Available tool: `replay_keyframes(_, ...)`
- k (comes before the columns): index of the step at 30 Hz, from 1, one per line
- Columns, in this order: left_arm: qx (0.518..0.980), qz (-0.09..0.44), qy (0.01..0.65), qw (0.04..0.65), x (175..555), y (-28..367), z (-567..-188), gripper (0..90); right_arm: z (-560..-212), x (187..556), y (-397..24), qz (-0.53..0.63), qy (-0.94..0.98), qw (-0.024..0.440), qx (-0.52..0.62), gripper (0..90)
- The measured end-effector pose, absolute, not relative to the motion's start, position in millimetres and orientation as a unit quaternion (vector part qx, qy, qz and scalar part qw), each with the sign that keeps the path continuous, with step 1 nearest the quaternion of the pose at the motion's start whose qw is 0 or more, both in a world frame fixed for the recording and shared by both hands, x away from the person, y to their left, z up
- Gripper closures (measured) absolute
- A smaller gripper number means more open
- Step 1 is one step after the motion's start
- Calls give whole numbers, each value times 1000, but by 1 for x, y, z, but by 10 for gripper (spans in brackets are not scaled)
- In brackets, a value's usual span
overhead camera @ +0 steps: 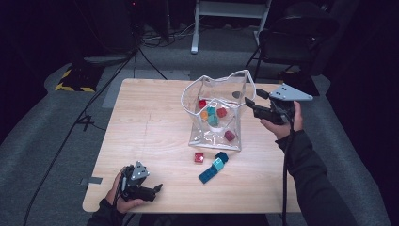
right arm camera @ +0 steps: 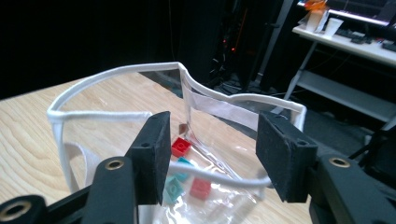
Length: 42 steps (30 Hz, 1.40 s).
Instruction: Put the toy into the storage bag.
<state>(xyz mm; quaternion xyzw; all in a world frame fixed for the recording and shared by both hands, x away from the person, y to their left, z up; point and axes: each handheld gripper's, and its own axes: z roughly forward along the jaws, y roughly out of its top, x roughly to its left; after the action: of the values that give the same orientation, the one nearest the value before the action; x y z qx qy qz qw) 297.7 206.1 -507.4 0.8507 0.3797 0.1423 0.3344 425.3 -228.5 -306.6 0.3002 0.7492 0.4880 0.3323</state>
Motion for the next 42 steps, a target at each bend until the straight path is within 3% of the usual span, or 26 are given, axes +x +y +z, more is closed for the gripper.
replay_keyframes(16,851,142,380,335,298,206,-507,93,-334,386,-252,504,756,316,273,467)
replay_keyframes(34,851,143,380,334,298,206,-507,93,-402,364,-230,469,806,269,242,460)
replay_keyframes(42,851,142,380,335,298,206,-507,93,-449,371,-208,438,836,223,245,457)
